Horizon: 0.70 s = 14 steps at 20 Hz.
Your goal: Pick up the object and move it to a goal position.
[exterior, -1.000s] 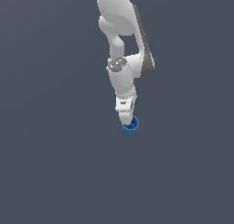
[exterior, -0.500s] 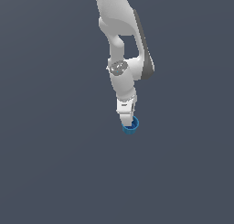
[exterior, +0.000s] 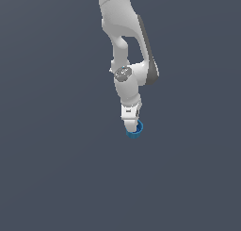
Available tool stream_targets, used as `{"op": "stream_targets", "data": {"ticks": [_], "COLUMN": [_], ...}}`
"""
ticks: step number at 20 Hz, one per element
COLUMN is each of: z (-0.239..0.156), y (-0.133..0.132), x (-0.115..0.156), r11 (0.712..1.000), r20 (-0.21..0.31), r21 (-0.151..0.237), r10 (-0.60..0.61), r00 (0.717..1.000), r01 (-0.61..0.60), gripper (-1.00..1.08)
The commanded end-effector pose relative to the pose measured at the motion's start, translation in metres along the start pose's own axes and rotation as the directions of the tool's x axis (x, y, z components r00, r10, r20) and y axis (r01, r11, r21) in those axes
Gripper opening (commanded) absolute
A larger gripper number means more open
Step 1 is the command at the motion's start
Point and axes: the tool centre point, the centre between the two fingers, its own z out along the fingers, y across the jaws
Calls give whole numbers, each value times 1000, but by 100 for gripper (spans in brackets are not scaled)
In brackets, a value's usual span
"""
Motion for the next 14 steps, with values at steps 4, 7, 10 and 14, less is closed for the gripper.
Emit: {"op": "stream_targets", "data": {"ticks": [4, 7, 10, 14], "z": [1, 0, -2, -9], "y": [-1, 0, -1, -6], "x": [1, 0, 2, 8], "r11": [1000, 1000, 1000, 1000], "r20": [0, 0, 0, 1], "r21": [1, -1, -1, 0], "r10": [-1, 0, 0, -1], "r00": [1000, 1000, 1000, 1000], "r01": [1, 0, 0, 1], "gripper": [-100, -100, -100, -100]}}
